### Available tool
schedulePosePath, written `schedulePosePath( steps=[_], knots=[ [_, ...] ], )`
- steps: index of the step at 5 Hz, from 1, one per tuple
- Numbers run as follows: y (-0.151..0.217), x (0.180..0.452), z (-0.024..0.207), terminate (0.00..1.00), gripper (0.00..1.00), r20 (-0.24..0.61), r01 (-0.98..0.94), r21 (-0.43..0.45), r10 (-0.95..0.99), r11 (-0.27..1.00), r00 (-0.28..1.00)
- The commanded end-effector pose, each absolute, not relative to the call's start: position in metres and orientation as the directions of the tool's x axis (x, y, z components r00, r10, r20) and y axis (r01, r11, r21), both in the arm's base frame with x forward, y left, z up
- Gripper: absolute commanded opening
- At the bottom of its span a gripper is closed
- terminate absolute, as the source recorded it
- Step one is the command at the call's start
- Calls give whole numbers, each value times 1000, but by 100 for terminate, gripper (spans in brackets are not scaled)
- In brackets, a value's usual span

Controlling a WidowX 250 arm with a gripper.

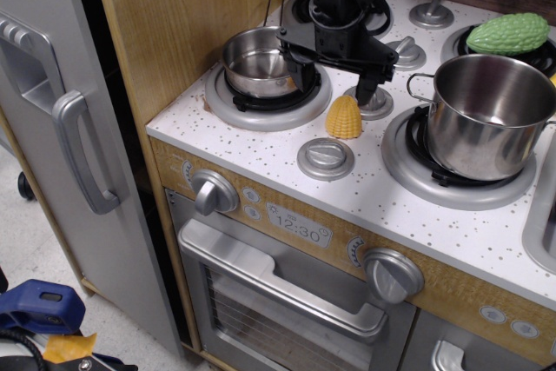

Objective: Put corn in pan which is on stove

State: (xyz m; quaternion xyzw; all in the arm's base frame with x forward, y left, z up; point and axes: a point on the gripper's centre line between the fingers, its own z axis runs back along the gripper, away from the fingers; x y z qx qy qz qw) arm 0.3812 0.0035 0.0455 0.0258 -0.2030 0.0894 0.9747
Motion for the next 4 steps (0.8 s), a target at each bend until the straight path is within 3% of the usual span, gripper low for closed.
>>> schedulePosePath(
  steps=[1, 3, 4],
  knots=[
    [3, 398, 45, 0, 100, 448, -181, -45, 182, 982, 875],
    [4, 404, 26, 0, 100, 467, -169, -81, 187, 982, 864],
    [3, 405, 23, 0, 0, 477, -180, -76, 194, 981, 857]
  ],
)
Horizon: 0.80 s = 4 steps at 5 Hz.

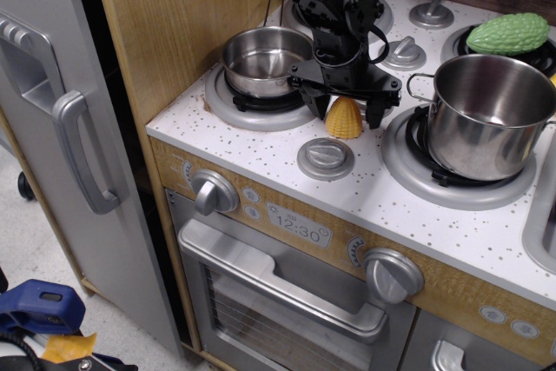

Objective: Put corn in pan which is on stove

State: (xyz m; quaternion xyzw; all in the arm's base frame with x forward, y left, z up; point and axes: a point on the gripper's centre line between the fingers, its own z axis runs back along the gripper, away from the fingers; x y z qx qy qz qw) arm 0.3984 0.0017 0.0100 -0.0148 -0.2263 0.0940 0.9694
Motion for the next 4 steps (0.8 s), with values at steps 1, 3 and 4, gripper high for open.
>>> schedulePosePath(
  steps=[1, 3, 4],
  knots=[
    [4, 405, 29, 0, 0, 474, -184, -70, 196, 980, 859],
    [7, 405, 79, 0, 0, 464, -189, 33, 153, 981, 872],
    [17, 406, 103, 0, 0, 458, -178, 77, 124, 981, 880]
  ],
)
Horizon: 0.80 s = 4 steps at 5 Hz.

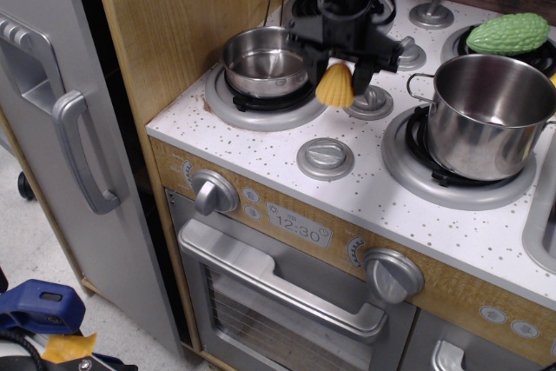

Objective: Put corn in pan which is on stove

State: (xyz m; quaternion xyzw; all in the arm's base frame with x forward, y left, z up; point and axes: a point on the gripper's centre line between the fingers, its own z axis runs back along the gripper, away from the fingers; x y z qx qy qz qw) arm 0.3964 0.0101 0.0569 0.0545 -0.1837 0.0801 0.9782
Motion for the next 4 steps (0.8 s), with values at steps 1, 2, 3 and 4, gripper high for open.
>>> schedulePosePath(
  steps=[1, 2, 3, 4],
  knots=[
    [40, 410, 117, 0, 0, 462, -126, 137, 49, 982, 885],
    [69, 408, 126, 0, 0, 479, -86, 180, -11, 980, 878],
    [89, 400, 120, 0, 0, 517, -72, 192, -38, 979, 855],
    [106, 400, 103, 0, 100, 553, -39, 150, -51, 988, 831]
  ],
)
